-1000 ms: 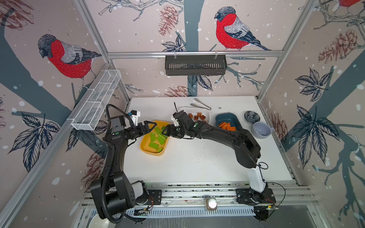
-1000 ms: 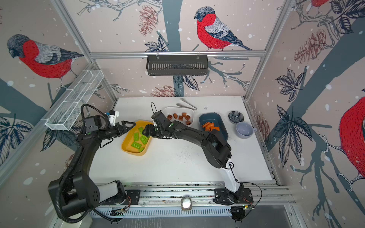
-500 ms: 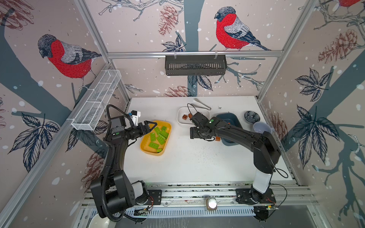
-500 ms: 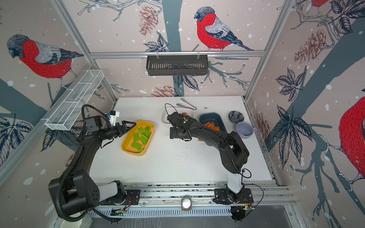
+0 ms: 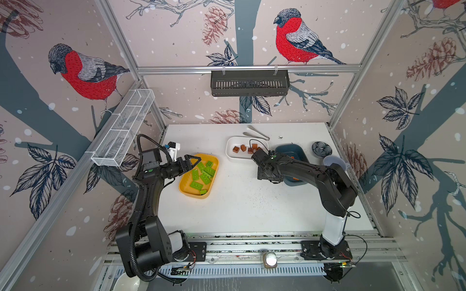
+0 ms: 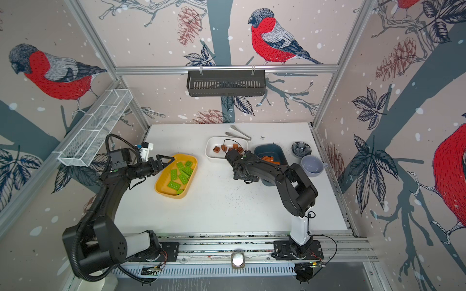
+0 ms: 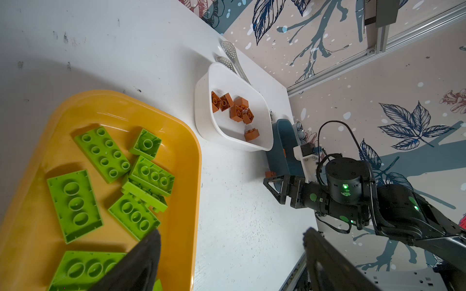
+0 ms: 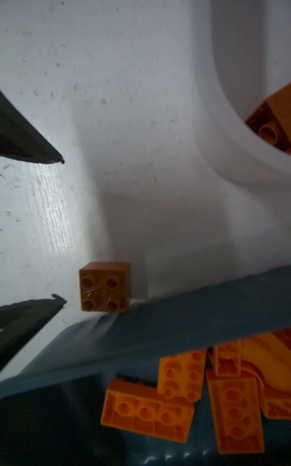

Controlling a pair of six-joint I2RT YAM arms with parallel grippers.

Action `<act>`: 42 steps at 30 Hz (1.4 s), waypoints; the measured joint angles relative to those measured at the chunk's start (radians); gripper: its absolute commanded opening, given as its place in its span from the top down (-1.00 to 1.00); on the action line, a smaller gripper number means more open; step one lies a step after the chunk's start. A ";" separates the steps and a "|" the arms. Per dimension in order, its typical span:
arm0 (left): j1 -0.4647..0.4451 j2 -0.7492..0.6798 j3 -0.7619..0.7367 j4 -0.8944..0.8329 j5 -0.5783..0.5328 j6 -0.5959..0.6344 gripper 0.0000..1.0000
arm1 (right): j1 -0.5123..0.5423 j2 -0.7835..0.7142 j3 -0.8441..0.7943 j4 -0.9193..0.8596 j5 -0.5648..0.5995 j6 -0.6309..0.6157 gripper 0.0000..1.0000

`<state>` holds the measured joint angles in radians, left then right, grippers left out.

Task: Sort the legos into containers by color
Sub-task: 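Move the right gripper to the brown brick beside the teal tub and grasp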

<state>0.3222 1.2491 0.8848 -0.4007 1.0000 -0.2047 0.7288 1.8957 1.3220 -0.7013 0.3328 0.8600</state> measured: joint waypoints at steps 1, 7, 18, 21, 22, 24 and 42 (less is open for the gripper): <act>0.000 0.000 0.000 0.000 0.000 0.000 -0.76 | -0.005 0.005 0.000 0.003 0.004 0.000 -0.67; -0.003 0.007 -0.007 0.002 0.000 0.001 -0.76 | -0.016 0.034 0.003 0.029 0.007 -0.027 -0.65; -0.003 0.016 -0.007 0.003 0.000 0.002 -0.76 | -0.029 0.056 0.014 0.063 -0.005 -0.079 -0.59; -0.003 0.019 -0.007 0.003 0.000 0.002 -0.76 | -0.019 0.056 0.017 0.079 -0.024 -0.100 -0.59; -0.003 0.019 -0.007 0.003 0.000 0.002 -0.76 | -0.014 0.056 0.017 0.085 -0.036 -0.101 -0.58; -0.004 0.021 -0.007 0.003 0.000 0.002 -0.76 | -0.009 0.056 0.017 0.100 -0.050 -0.104 -0.57; -0.018 0.024 -0.006 0.007 0.000 0.002 -0.76 | 0.008 0.000 0.023 0.087 -0.071 -0.123 -0.62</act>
<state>0.3042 1.2732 0.8791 -0.3935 1.0000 -0.2028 0.7364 1.8954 1.3449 -0.6147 0.2619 0.7368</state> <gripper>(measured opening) 0.880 0.805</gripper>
